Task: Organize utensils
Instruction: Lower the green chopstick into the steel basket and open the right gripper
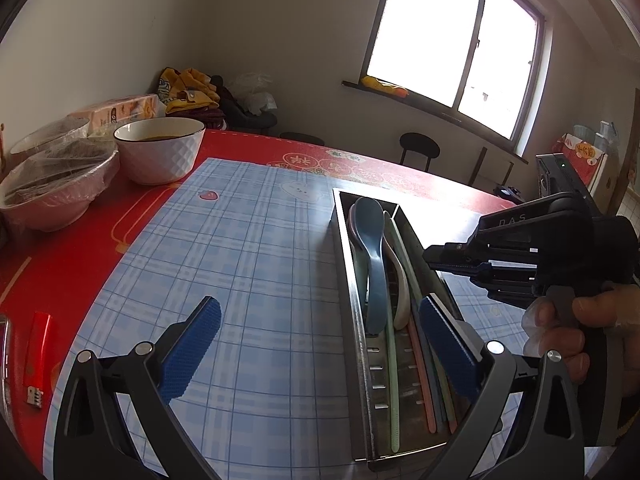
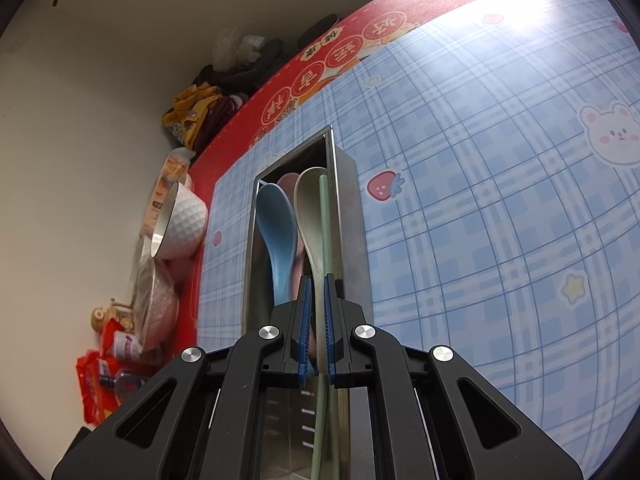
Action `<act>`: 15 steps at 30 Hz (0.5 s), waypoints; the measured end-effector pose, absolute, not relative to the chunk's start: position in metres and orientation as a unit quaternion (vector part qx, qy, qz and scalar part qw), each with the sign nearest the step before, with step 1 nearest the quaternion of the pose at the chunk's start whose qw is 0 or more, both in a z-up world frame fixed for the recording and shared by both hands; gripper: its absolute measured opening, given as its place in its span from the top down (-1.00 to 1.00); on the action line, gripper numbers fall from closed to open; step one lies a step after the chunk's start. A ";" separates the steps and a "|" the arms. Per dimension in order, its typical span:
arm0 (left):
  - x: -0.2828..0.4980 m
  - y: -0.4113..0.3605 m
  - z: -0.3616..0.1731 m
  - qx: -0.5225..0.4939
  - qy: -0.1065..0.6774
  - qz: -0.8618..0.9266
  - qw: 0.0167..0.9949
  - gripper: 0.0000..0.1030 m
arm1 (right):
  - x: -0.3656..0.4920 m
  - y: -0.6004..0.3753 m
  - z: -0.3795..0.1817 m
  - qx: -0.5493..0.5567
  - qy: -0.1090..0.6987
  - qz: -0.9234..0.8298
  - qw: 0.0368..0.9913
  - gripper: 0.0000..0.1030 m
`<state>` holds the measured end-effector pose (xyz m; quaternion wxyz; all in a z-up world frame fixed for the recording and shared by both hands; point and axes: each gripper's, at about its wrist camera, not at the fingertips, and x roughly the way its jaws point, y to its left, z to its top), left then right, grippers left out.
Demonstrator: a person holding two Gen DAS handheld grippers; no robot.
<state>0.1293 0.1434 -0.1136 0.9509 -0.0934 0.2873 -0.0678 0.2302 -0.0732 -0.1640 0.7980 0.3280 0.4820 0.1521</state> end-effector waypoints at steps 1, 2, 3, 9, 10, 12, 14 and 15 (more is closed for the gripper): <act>0.129 0.145 -0.114 -0.097 0.286 -0.068 0.951 -0.88 | 0.230 -0.072 -0.164 0.325 0.483 0.153 0.799 0.85; 0.129 0.145 -0.114 -0.099 0.286 -0.069 0.951 -0.88 | 0.229 -0.070 -0.164 0.323 0.483 0.155 0.799 0.85; 0.129 0.146 -0.114 -0.100 0.287 -0.069 0.950 -0.88 | 0.228 -0.069 -0.163 0.318 0.485 0.159 0.799 0.85; 0.130 0.146 -0.113 -0.099 0.285 -0.070 0.951 -0.88 | 0.213 -0.066 -0.134 0.223 0.444 0.165 0.852 0.84; 0.129 0.146 -0.113 -0.100 0.285 -0.069 0.951 -0.88 | 0.209 -0.067 -0.129 0.205 0.434 0.163 0.862 0.84; 0.130 0.145 -0.113 -0.099 0.287 -0.063 0.951 -0.88 | 0.200 -0.070 -0.119 0.170 0.416 0.161 0.879 0.84; 0.130 0.144 -0.113 -0.094 0.287 -0.058 0.952 -0.88 | 0.192 -0.074 -0.110 0.141 0.401 0.160 0.891 0.84; 0.129 0.143 -0.112 -0.091 0.285 -0.056 0.952 -0.88 | 0.188 -0.077 -0.105 0.129 0.393 0.159 0.896 0.84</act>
